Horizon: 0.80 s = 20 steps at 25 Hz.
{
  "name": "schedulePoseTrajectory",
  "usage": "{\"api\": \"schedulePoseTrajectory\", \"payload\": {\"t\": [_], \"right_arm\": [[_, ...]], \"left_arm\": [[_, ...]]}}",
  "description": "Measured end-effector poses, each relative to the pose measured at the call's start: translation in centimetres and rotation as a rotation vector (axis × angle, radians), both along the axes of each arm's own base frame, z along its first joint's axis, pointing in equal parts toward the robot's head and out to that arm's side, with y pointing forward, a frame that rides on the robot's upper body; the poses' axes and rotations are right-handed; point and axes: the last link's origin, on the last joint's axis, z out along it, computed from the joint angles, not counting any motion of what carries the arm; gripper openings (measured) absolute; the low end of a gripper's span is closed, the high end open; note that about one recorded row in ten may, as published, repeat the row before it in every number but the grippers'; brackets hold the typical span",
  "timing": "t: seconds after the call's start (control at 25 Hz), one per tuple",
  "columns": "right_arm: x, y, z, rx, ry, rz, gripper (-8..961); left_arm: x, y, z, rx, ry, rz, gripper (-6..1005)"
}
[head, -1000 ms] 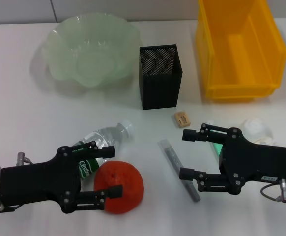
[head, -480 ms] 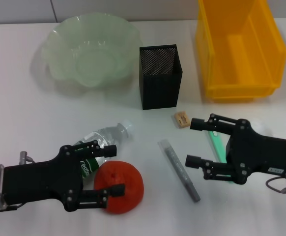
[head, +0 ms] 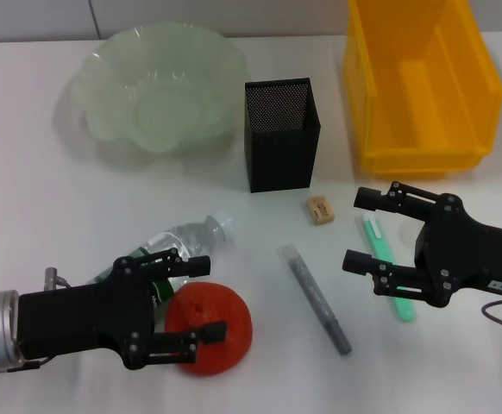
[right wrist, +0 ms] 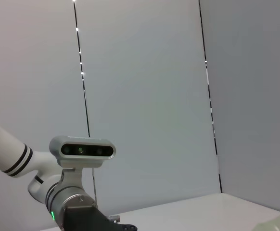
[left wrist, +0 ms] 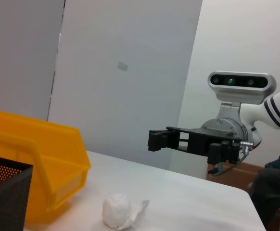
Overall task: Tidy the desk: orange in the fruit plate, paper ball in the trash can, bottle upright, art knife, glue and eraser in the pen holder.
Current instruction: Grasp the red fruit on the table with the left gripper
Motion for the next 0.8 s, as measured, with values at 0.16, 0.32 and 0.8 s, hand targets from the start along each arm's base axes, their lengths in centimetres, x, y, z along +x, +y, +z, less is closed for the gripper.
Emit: {"api": "schedulePoseTrajectory", "payload": {"t": [0.16, 0.32, 0.8], "right_arm": [[0.1, 0.2, 0.3, 0.019, 0.008, -0.012, 770], [0.2, 0.3, 0.5, 0.033, 0.014, -0.021, 770], [-0.6, 0.9, 0.3, 0.032, 0.035, -0.002, 769]], "left_arm": [[-0.1, 0.2, -0.1, 0.01, 0.01, 0.009, 813], [-0.5, 0.3, -0.5, 0.014, 0.03, 0.038, 813], [-1.1, 0.5, -1.2, 0.026, 0.057, 0.086, 812]]}}
